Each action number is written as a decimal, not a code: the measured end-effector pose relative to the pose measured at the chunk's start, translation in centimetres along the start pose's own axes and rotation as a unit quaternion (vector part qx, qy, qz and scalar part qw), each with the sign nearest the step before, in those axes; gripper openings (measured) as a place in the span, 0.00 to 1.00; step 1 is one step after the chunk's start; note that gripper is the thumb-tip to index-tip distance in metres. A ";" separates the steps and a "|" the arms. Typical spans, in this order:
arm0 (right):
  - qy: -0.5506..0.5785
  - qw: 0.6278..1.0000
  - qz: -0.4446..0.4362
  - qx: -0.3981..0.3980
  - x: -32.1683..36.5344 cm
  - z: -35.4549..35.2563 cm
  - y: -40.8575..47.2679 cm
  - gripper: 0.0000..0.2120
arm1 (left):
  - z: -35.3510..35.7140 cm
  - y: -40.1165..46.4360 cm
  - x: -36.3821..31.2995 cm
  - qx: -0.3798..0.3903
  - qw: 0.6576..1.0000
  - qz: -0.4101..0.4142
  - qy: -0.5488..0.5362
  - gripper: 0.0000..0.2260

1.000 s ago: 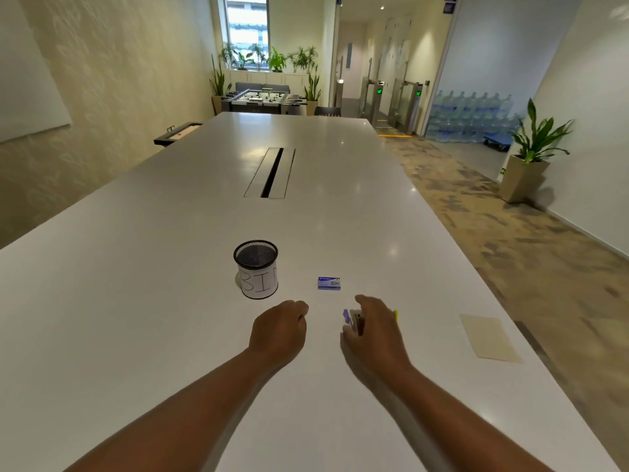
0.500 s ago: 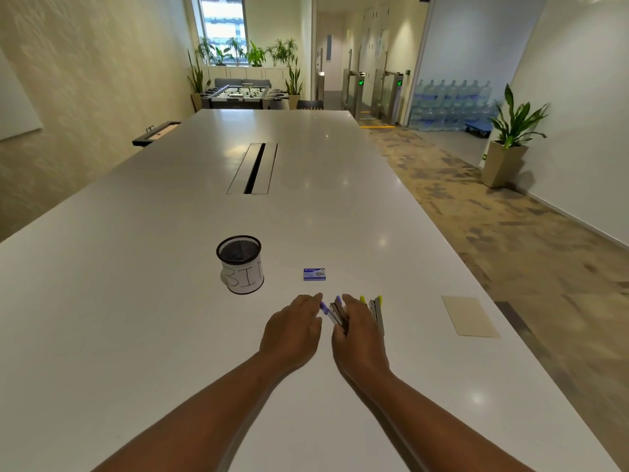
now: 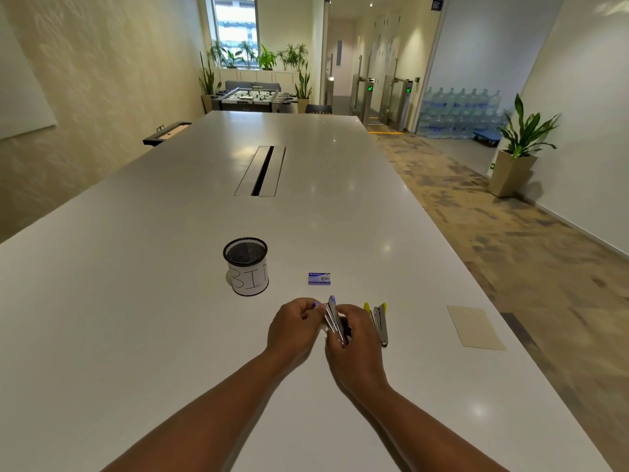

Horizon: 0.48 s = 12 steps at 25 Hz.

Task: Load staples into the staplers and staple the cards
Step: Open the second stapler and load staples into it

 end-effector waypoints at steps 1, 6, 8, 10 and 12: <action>0.008 1.000 0.007 0.011 0.0 -0.1 0.1 0.20 | 0.0 0.0 0.1 0.012 0.999 0.000 -0.031 0.14; 0.030 0.996 0.057 0.059 -0.2 0.2 0.1 0.22 | -0.9 0.0 0.6 0.064 0.989 0.001 -0.132 0.11; 0.020 0.996 0.050 0.078 -0.3 0.3 0.3 0.23 | -0.9 -0.1 0.7 0.074 0.988 -0.004 -0.135 0.13; -0.007 0.996 0.023 0.091 -0.2 0.2 0.4 0.14 | -0.7 -0.2 0.9 0.078 0.992 -0.001 -0.103 0.14; -0.032 0.995 0.021 0.091 0.0 0.2 0.6 0.07 | -0.6 -0.3 0.8 0.084 0.993 -0.001 -0.082 0.15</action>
Point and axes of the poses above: each hand's wrist, its own y-axis towards the middle knuckle, its own z-axis out of the palm, x = y × z, the point moved 2 cm from there along y, towards the middle knuckle
